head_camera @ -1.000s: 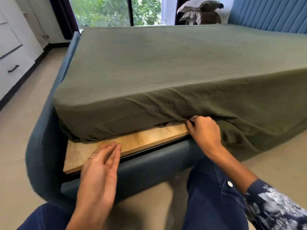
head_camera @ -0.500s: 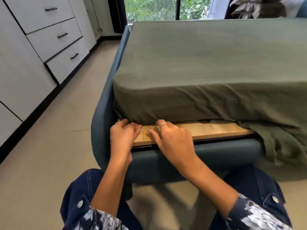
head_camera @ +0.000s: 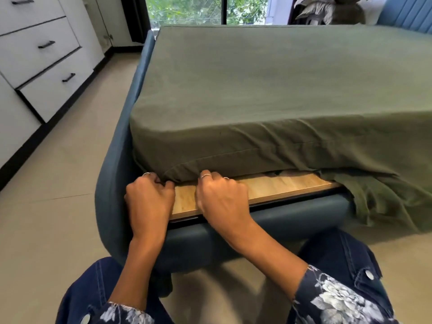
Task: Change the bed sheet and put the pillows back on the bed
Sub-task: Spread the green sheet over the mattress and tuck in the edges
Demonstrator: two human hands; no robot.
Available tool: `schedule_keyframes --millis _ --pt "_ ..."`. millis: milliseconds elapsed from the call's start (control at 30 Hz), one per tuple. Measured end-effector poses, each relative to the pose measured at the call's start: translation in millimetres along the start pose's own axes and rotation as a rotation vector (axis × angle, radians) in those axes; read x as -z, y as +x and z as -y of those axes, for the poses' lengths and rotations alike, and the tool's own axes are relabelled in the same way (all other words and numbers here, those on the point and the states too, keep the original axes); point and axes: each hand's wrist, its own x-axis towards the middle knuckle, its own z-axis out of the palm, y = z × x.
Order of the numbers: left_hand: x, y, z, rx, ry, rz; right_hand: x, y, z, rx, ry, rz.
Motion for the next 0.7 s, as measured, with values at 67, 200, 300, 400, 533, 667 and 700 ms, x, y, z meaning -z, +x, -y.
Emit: schedule_keyframes --millis 67,200,300,400,533,667,700 --pt "-2 0 -1 0.017 -0.024 -0.017 -1 0 0 -0.003 0.034 -0.013" --pt "-2 -1 0 0.035 -0.057 -0.012 0 -3 -4 -0.03 0.012 -0.052" --pt "2 1 3 0.036 -0.081 0.058 -2 -8 -9 0.006 0.04 -0.11" --pt "8 4 4 0.039 -0.09 0.139 -7 -9 -9 0.005 0.037 -0.151" --pt "4 3 1 0.045 -0.116 0.071 -10 -4 -4 0.014 0.112 -0.136" --pt "-2 4 -1 0.062 -0.063 -0.007 -9 -2 2 -0.003 0.228 -0.098" --pt "-4 5 -1 0.065 -0.059 -0.016 -9 -1 4 -0.01 0.26 -0.077"
